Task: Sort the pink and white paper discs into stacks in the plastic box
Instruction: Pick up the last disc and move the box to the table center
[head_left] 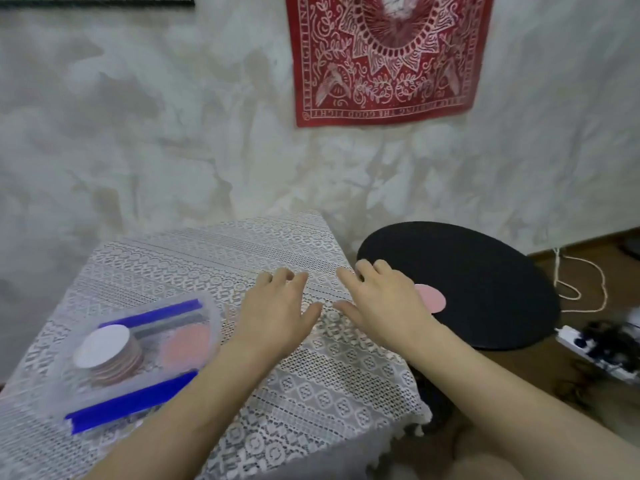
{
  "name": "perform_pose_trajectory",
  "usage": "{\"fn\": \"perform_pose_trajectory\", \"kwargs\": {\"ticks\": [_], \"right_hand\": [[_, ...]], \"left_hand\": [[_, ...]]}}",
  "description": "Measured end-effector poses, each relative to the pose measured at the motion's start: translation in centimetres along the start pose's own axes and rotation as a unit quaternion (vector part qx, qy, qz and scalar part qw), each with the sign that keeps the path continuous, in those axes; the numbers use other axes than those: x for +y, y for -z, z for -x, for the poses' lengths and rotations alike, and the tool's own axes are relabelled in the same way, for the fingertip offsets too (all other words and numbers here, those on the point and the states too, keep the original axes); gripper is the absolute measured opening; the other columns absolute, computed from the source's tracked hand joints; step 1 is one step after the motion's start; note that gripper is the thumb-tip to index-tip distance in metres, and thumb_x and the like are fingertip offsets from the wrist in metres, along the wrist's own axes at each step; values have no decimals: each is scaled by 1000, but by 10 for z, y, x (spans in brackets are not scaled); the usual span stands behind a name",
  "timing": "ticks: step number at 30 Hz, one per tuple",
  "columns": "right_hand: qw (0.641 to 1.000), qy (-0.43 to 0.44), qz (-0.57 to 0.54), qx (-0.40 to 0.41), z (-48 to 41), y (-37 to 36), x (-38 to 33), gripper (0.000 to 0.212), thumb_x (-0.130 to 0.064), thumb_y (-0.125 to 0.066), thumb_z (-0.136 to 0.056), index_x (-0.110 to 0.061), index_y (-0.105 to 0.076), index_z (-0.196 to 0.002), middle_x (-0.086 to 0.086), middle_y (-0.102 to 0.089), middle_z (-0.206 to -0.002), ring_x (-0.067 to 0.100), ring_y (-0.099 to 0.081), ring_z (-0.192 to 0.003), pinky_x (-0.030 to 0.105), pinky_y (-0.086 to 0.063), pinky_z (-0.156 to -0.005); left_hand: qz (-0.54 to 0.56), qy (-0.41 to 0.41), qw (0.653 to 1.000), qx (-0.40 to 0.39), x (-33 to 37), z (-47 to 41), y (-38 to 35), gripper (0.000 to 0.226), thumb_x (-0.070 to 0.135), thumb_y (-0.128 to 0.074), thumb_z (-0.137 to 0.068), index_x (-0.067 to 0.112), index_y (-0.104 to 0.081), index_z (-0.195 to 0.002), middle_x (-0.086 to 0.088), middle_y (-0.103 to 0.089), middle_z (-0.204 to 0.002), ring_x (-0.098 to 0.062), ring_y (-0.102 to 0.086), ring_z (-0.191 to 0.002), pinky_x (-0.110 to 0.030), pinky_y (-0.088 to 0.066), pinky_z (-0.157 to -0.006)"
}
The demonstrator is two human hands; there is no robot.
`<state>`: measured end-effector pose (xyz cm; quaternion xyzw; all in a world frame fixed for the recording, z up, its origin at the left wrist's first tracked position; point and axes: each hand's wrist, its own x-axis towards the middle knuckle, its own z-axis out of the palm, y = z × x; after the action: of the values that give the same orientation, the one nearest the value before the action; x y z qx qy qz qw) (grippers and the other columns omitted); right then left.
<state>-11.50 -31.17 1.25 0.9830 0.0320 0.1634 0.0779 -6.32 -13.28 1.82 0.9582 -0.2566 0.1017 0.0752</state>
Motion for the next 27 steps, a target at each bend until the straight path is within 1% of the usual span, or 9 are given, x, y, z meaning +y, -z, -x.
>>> {"fn": "perform_pose_trajectory", "kwargs": {"ticks": [4,8,12,15,17,20,22,25,27], "right_hand": [[999,-43,30,-8,22,-12,55,50,-52,-64,-90,-18,-62,-127,7,-65,-107,29,-61,-92,39,-49,-61],[995,-83,46,-30,38,-27,99,42,-41,-66,-92,-16,-63,-126,9,-66,-106,32,-62,-91,39,-50,-58],[992,-103,45,-59,52,-46,126,37,-25,-74,-81,-18,-65,-117,7,-63,-102,30,-59,-88,35,-37,-55],[991,-100,33,-82,56,-62,137,32,-28,-73,-81,-19,-65,-111,2,-62,-99,26,-56,-86,32,-33,-56],[993,-90,-10,-82,56,-70,143,25,-35,-62,-92,-20,-62,-112,0,-62,-105,25,-54,-92,33,-40,-63],[981,-122,-124,-79,49,-68,149,22,-34,-50,-100,-19,-60,-112,-1,-62,-113,25,-53,-100,33,-40,-73],[964,-160,-185,-104,42,-67,153,28,-33,-52,-98,-20,-59,-122,2,-59,-119,26,-53,-107,36,-45,-81],[929,-212,-242,-183,31,-64,159,45,-34,-61,-94,-21,-53,-136,6,-55,-129,28,-53,-118,38,-48,-92],[903,-236,-286,-216,25,-62,161,42,-31,-67,-91,-20,-56,-130,4,-57,-123,25,-56,-110,34,-49,-83]], "left_hand": [[15,-41,999,-17,60,-30,-23,58,57,-43,-97,25,-45,-145,-3,-53,-139,-28,-46,-126,-39,-45,-97],[27,-79,996,-28,107,-55,-47,59,54,-43,-98,24,-41,-148,-3,-52,-140,-28,-46,-125,-38,-42,-99],[23,-104,994,-34,138,-72,-71,52,53,-40,-99,23,-49,-141,-3,-56,-134,-28,-50,-118,-37,-45,-94],[31,-114,992,-43,153,-77,-87,47,52,-36,-101,26,-56,-134,-2,-58,-128,-29,-52,-111,-41,-48,-91],[33,-127,990,-48,157,-79,-96,43,51,-36,-101,30,-60,-130,0,-59,-125,-28,-52,-105,-43,-49,-90],[41,-133,989,-49,157,-79,-102,41,52,-36,-102,31,-64,-124,2,-59,-124,-26,-51,-101,-42,-50,-87],[50,-130,989,-53,156,-78,-102,38,51,-39,-102,31,-65,-121,3,-58,-126,-26,-51,-102,-41,-51,-87],[52,-126,988,-68,155,-75,-102,32,45,-50,-99,29,-65,-122,3,-56,-129,-26,-50,-103,-39,-50,-87],[52,-130,988,-68,154,-72,-102,33,43,-51,-98,29,-63,-126,2,-55,-130,-27,-50,-104,-37,-48,-88]]}}
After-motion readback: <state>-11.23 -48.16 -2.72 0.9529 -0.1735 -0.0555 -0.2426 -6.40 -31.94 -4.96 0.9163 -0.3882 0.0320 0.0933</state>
